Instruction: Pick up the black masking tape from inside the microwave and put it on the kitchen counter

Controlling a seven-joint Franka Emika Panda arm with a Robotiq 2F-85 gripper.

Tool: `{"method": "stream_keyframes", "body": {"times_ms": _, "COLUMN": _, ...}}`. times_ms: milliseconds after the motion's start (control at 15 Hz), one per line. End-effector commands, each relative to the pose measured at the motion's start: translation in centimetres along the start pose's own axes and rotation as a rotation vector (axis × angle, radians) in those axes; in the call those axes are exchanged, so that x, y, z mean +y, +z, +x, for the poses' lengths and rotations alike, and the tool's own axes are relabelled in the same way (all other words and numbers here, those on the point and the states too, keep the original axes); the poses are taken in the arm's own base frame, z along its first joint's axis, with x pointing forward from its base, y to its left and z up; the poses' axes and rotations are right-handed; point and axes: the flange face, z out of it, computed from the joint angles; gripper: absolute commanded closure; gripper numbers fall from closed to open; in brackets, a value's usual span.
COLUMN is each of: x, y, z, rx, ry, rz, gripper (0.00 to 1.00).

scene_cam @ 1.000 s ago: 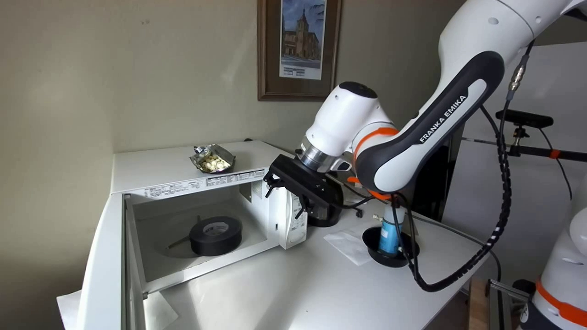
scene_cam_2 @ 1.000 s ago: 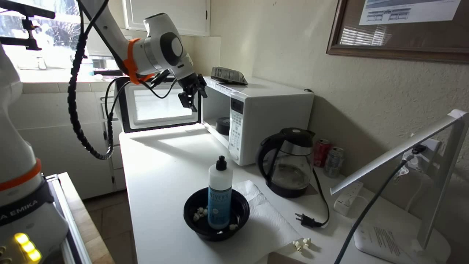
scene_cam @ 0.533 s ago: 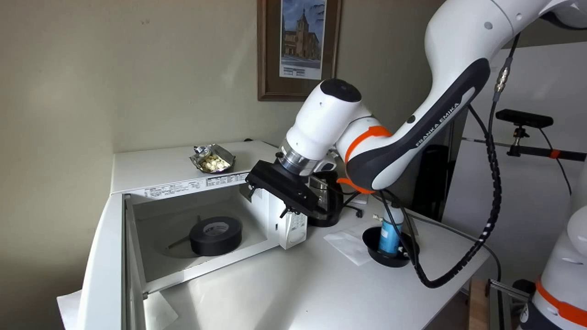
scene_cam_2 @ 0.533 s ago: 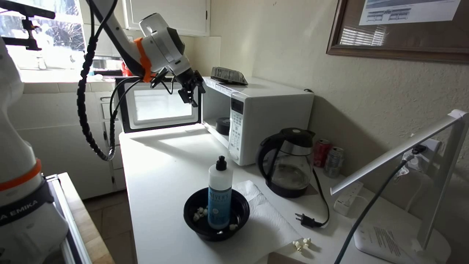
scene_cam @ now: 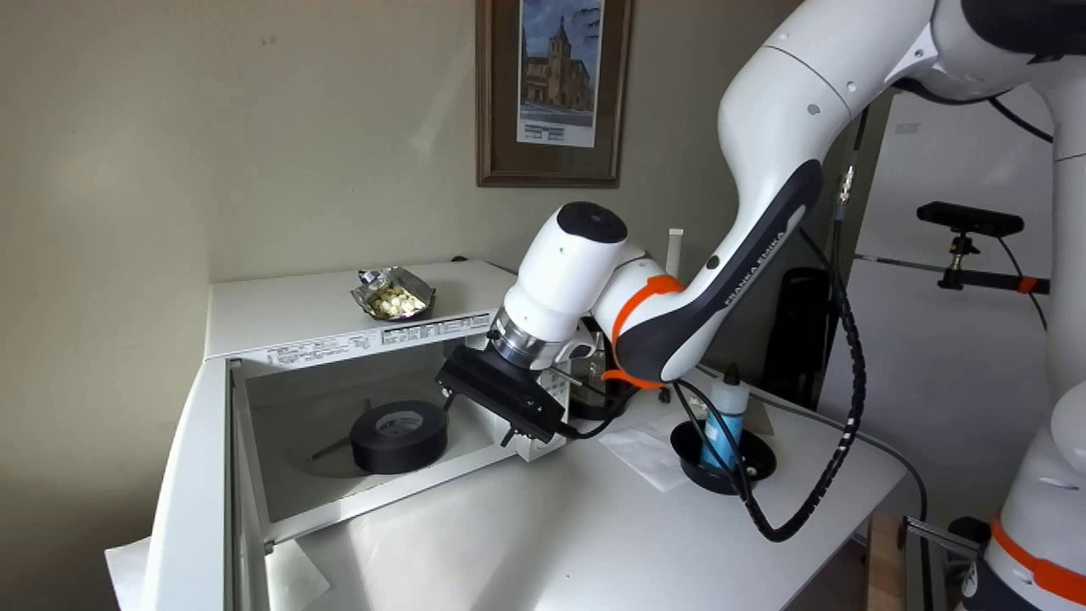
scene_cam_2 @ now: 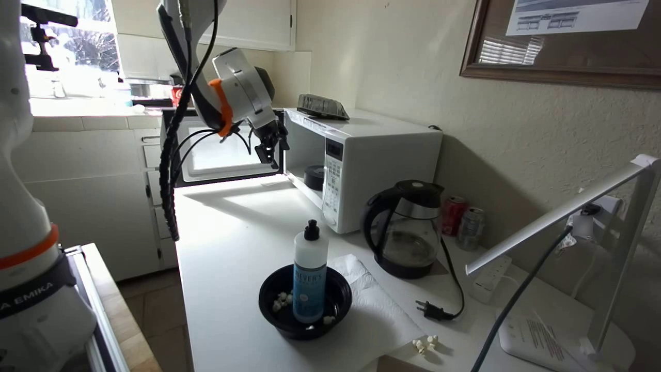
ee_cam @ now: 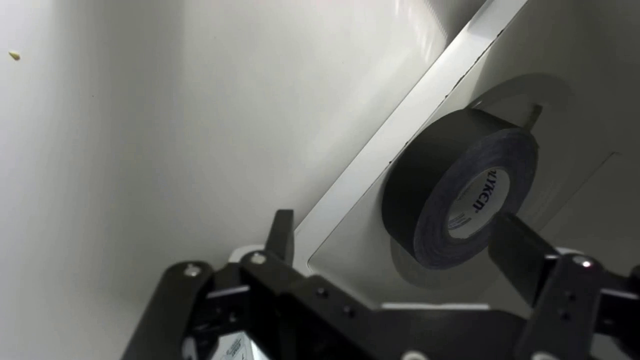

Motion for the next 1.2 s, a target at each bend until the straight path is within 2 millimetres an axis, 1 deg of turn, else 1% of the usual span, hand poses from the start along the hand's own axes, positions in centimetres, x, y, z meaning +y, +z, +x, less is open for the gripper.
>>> {"method": "stream_keyframes", "body": {"times_ms": 0, "x": 0.0, "y": 0.4, "z": -0.1, "rx": -0.007, "ry": 0.002, "rz": -0.002, "gripper": 0.0}}
{"method": "stream_keyframes", "body": {"times_ms": 267, "x": -0.2, "y": 0.5, "z": -0.1, "rx": -0.012, "ry": 0.003, "rz": 0.001, "gripper": 0.0}}
{"method": "stream_keyframes", "body": {"times_ms": 533, "x": -2.3, "y": 0.8, "z": 0.0, "rx": 0.017, "ry": 0.126, "rz": 0.038, "gripper": 0.0}}
{"method": "stream_keyframes", "body": {"times_ms": 800, "x": -3.9, "y": 1.4, "z": -1.5, "rx": 0.016, "ry": 0.208, "rz": 0.073, "gripper": 0.0}}
{"method": "stream_keyframes", "body": {"times_ms": 933, "x": -4.3, "y": 2.1, "z": -2.6, "rx": 0.014, "ry": 0.233, "rz": 0.08, "gripper": 0.0}}
{"method": "stream_keyframes", "body": {"times_ms": 1000, "x": -4.2, "y": 2.5, "z": -3.1, "rx": 0.007, "ry": 0.218, "rz": 0.073, "gripper": 0.0}}
{"method": "stream_keyframes", "body": {"times_ms": 1067, "x": -3.9, "y": 1.1, "z": -2.1, "rx": 0.005, "ry": 0.196, "rz": 0.075, "gripper": 0.0}}
{"method": "stream_keyframes", "body": {"times_ms": 1133, "x": -4.0, "y": 1.5, "z": -2.6, "rx": -0.001, "ry": 0.191, "rz": 0.072, "gripper": 0.0}}
